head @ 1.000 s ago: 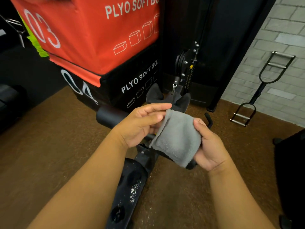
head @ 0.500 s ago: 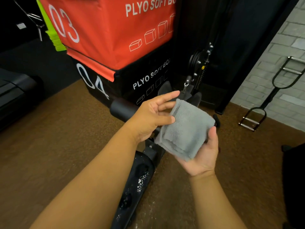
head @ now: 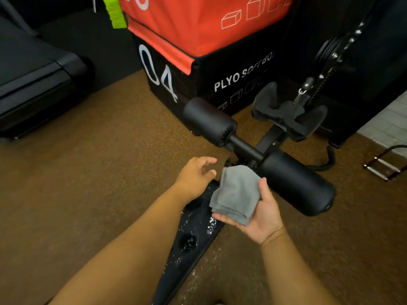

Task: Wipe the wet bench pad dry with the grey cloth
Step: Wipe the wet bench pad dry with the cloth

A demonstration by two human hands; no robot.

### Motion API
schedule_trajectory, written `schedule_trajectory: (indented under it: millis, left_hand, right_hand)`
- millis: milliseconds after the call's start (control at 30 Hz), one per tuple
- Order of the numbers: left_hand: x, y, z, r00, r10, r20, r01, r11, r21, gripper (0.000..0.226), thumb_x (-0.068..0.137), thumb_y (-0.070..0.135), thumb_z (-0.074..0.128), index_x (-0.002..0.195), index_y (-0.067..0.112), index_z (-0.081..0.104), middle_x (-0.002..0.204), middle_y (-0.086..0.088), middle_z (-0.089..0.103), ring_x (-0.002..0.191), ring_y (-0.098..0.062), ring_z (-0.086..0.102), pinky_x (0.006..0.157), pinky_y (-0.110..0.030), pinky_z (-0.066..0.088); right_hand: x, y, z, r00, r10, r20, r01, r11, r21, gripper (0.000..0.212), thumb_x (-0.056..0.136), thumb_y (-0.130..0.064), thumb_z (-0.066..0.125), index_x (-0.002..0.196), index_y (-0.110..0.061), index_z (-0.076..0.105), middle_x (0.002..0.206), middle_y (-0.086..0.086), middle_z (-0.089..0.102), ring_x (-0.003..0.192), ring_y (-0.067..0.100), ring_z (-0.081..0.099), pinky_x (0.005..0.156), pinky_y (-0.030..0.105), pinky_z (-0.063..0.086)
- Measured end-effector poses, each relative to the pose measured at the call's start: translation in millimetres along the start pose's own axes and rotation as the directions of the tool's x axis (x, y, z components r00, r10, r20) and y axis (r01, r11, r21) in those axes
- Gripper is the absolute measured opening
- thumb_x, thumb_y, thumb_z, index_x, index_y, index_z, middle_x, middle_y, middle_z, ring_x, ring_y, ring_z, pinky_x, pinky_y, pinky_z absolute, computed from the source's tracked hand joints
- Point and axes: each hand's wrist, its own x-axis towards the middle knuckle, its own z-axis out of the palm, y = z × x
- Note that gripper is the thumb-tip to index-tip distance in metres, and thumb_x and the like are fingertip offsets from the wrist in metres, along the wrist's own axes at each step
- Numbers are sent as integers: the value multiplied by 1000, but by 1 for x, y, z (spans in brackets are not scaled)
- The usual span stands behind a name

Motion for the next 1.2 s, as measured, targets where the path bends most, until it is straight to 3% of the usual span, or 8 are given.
schedule_trajectory:
  millis: [233,367,500,567,667,833,1000,1200]
  left_hand:
    - [-14,-81,16,979,-185,82,136,903,408,66,89,28,60,146,21,28,154,-5,22,140,-26,24,114,-36,26]
    - [-14,-114,28,943,-297,148,161,799,579,95,84,42,65,151,22,1,159,0,-10,146,-25,-5,118,-45,12]
    - [-10,-132,38,928,-362,88,198,679,707,107,83,50,63,149,18,-15,156,0,-23,145,-23,-16,118,-49,3]
    - [-7,-139,41,926,-375,41,213,610,764,110,82,53,62,148,15,-17,156,-2,-23,144,-24,-17,118,-50,1]
    - [-3,-151,42,904,-427,19,227,518,824,117,78,58,63,147,12,-19,157,-5,-21,144,-25,-16,115,-52,-4]
    - [7,-164,46,869,-494,16,222,420,880,122,75,57,67,147,8,-18,157,-11,-17,145,-29,-10,113,-55,-8]
    - [15,-167,50,863,-505,19,215,402,890,122,75,54,69,146,5,-17,157,-15,-14,145,-33,-7,115,-52,-7]
    - [17,-172,51,853,-521,27,228,420,878,123,75,50,71,145,5,-19,156,-16,-15,145,-34,-8,116,-48,-6]
  right_hand:
    - [52,27,-33,942,57,-331,-120,977,-175,58,91,-61,36,125,-20,57,123,16,62,113,36,57,95,59,42]
    - [76,31,-34,872,-106,-479,-180,838,-514,48,92,-54,44,119,-16,57,112,10,65,107,32,62,95,50,48]
    - [111,29,-34,859,-463,-219,-196,99,-976,61,91,-58,32,142,-25,37,151,-1,32,133,29,32,109,43,29]
    - [125,31,-36,926,-352,-132,-249,-309,-918,57,93,-58,29,146,-38,22,159,-10,3,138,32,16,110,51,21]
    - [144,41,-47,970,-185,-161,-241,-597,-765,67,84,-72,33,139,-58,-2,155,-12,-22,142,35,-14,108,66,3]
    - [165,48,-70,986,-160,-40,-145,-729,-669,74,79,-79,27,138,-58,-12,149,-12,-37,136,30,-35,105,68,-10]
    - [175,56,-93,973,-196,118,-69,-745,-664,53,95,-57,18,140,-55,-10,154,-14,-25,142,20,-23,112,59,-6]
    - [213,62,-72,891,-454,15,-265,-546,-795,50,102,-35,17,149,-32,4,160,-4,-1,146,18,-5,116,46,3]
